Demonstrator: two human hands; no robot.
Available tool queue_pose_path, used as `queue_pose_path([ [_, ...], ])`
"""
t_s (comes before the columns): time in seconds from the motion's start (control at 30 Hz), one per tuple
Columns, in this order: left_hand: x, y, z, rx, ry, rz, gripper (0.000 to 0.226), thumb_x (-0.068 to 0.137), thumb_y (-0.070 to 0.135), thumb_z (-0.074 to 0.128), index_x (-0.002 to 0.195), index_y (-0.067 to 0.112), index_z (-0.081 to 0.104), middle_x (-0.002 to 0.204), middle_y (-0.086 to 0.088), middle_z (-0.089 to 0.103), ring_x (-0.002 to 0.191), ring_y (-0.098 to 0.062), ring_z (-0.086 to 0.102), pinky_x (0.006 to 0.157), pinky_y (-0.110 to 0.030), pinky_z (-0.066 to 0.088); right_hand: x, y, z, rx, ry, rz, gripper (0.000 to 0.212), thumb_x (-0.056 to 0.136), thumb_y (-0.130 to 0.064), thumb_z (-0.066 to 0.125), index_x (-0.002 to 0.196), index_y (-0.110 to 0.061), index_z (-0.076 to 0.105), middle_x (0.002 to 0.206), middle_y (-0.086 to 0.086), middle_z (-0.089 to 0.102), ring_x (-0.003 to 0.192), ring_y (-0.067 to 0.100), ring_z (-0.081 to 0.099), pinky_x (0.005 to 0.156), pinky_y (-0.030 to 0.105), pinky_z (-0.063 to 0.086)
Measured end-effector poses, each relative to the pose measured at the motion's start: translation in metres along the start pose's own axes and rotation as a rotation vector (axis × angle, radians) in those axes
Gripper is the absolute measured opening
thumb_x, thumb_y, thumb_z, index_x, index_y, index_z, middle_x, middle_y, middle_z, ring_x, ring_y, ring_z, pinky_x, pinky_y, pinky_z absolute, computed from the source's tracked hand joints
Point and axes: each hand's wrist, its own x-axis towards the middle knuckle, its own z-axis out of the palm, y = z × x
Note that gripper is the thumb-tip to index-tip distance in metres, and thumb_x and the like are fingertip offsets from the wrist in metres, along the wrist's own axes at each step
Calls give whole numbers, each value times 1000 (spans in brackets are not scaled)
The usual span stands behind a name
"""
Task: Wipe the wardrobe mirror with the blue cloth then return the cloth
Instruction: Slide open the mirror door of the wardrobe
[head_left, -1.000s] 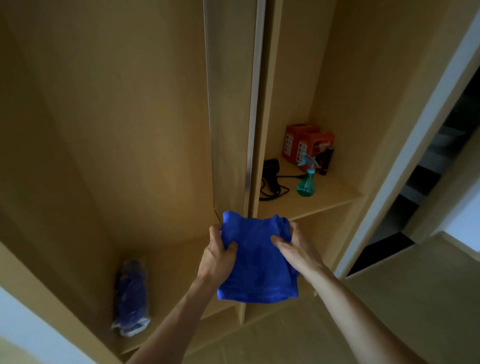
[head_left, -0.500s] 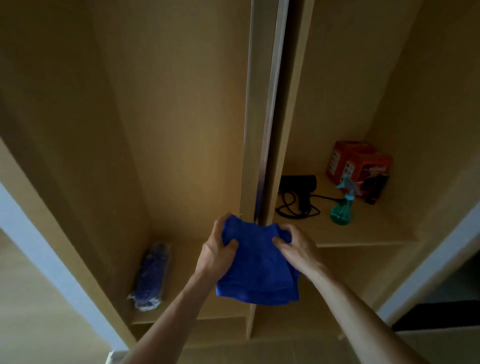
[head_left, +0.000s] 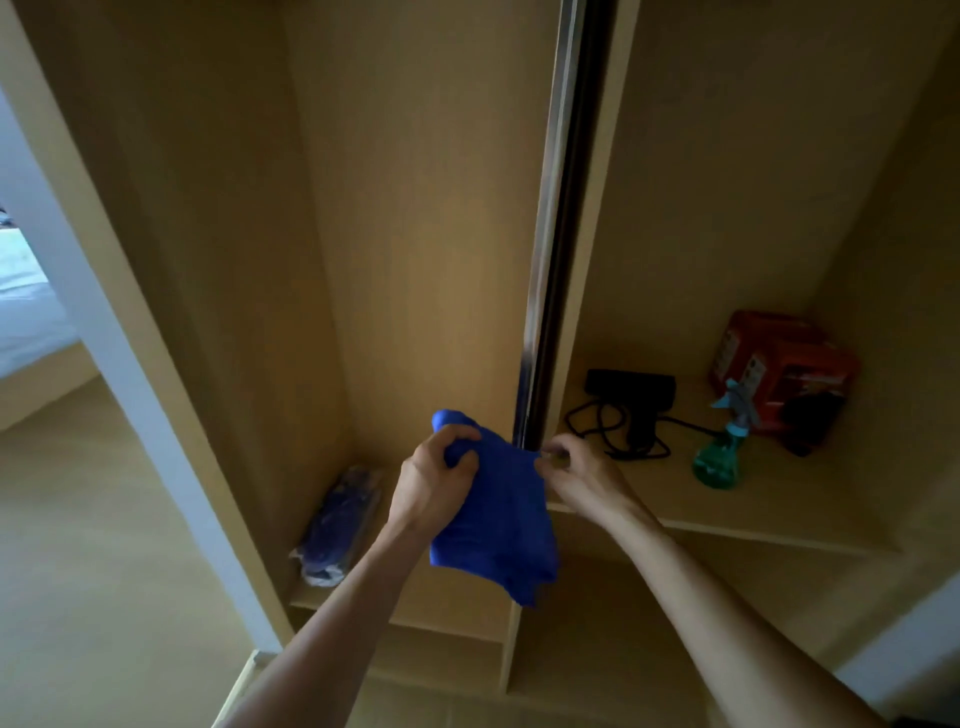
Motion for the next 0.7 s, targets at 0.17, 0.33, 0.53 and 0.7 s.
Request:
queue_pose_path([
  [0.17, 11, 7, 3, 98, 4, 33, 32, 98, 27, 55, 124, 44, 62, 115, 1, 67, 98, -22, 65, 86, -44, 57, 14, -22, -5, 11, 47, -45, 50, 100, -41, 53, 146, -22, 45, 144, 1, 53, 123, 16, 55, 89, 26, 48],
  [0.33, 31, 23, 2, 234, -72, 65, 47, 100, 25, 48, 142, 45, 51, 128, -6, 66, 110, -29, 63, 89, -41, 55, 30, -46, -10, -15, 92, -53, 56, 101, -44, 51, 150, -20, 39, 139, 2, 57, 120, 19, 58, 81, 26, 44],
  [0.53, 56, 47, 2, 347, -193, 115, 56, 100, 23, 45, 149, 48, 39, 134, -9, 63, 112, -32, 63, 90, -40, 54, 40, -65, -15, -58, 184, -39, 55, 101, -43, 51, 149, -18, 39, 137, 1, 60, 117, 20, 61, 76, 24, 43],
  [0.7, 66, 56, 6, 363, -265, 143, 60, 101, 24, 45, 155, 46, 30, 138, -10, 60, 116, -33, 62, 93, -41, 52, 42, -70, -15, -70, 204, -19, 50, 102, -43, 49, 146, -21, 43, 135, 1, 61, 117, 23, 61, 82, 30, 48],
])
